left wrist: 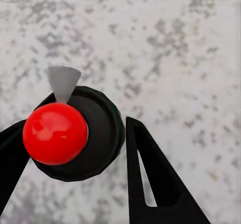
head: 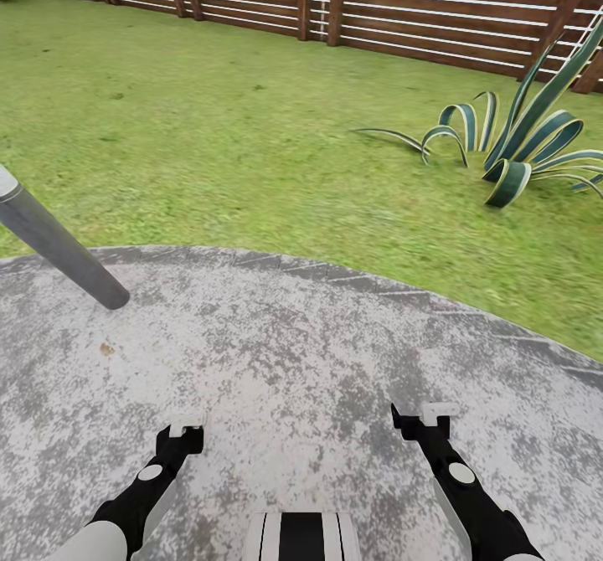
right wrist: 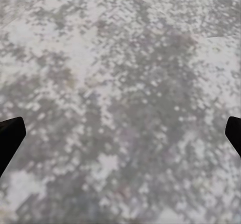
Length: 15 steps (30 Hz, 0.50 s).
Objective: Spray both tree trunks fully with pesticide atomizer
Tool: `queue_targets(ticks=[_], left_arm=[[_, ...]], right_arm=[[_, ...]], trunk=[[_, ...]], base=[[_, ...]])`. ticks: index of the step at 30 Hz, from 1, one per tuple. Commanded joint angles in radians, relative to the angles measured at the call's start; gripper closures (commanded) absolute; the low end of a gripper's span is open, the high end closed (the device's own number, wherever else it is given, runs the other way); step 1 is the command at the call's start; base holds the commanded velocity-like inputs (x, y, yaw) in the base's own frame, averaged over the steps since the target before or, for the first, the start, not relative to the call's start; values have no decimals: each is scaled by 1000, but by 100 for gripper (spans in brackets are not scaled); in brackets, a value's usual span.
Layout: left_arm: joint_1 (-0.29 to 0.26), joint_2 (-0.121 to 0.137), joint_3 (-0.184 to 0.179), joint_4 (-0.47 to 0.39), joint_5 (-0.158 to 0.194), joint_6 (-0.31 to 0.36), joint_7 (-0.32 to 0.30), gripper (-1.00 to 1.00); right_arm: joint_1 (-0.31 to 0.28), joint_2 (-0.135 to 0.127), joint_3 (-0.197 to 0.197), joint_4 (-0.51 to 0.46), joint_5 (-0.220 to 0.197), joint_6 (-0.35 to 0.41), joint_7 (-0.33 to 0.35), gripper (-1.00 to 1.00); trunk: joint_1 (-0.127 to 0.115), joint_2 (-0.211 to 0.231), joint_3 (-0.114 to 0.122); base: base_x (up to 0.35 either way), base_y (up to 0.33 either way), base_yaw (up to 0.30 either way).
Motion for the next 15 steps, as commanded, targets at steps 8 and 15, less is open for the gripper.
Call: queue_targets(ticks=[8,15], left_arm=[[0,-1,-1,-2,0,-2,0,100],[0,0,-1,-2,0,-2,0,100]], right_arm=[[0,0,1,1,1,-3,1,-100],[0,1,2,2,2,-4,0,-100]], trunk=[[-1,0,3],[-4,2,30]], base=[[0,0,0],[0,0,0]])
